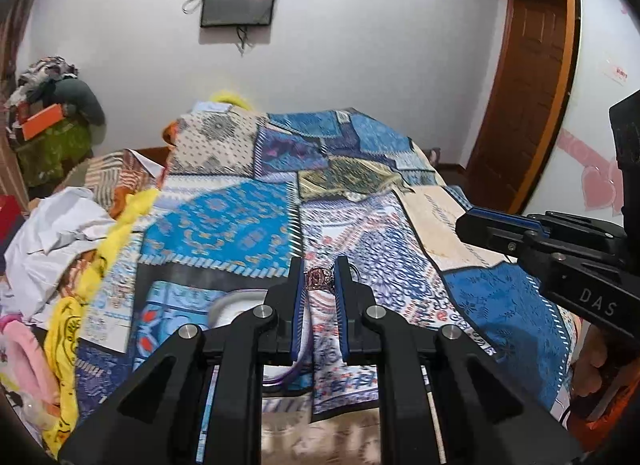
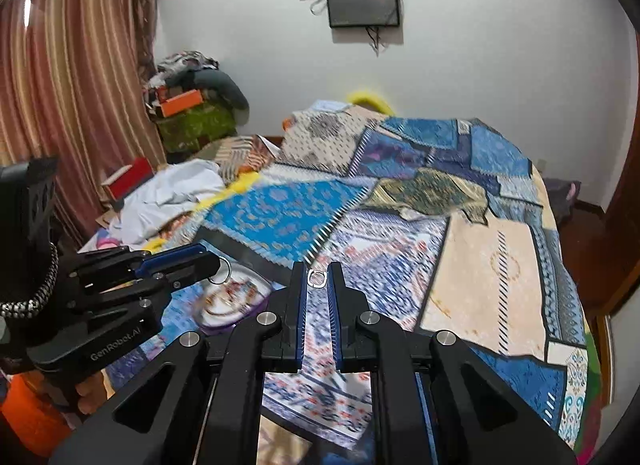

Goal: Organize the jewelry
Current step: 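Carry the silver ring in the left gripper to the heart box, then lower the ring onto the foam and open the left gripper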

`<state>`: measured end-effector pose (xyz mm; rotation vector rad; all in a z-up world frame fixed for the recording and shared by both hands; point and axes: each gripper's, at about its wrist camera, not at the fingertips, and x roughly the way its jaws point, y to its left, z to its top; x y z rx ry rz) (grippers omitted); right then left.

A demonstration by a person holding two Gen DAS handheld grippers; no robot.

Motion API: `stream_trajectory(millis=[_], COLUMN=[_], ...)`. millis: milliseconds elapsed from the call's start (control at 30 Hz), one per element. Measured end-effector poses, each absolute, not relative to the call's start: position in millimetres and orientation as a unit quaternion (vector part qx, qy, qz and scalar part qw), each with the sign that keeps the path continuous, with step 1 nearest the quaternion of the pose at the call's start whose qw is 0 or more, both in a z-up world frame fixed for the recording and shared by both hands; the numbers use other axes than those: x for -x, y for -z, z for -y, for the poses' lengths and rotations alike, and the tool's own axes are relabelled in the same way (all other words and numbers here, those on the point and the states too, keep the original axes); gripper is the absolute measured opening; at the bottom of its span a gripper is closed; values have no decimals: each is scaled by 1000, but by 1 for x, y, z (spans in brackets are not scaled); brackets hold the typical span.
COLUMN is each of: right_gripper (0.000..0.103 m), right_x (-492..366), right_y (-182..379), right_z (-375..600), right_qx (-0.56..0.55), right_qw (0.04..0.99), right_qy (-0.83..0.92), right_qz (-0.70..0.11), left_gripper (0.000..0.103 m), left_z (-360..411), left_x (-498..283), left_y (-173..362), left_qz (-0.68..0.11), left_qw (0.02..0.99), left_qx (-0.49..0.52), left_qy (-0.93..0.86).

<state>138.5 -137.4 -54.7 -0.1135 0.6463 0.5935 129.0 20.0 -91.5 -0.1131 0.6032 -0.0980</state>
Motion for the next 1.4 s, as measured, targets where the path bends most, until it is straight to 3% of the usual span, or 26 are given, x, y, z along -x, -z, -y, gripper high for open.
stream_trajectory(millis=[433, 1400], right_gripper=[9, 9], right_x=[-135, -177], right_y=[56, 134], right_z=[86, 42], right_qx=[60, 50], right_qw=[886, 825], right_qy=[-340, -357], right_qz=[-308, -436], left_gripper=[13, 13], left_z=[-72, -67], left_x=[-114, -148], left_y=[96, 178], left_qz=[-292, -385], left_qw=[954, 917], left_qx=[75, 90], left_qy=[-6, 55])
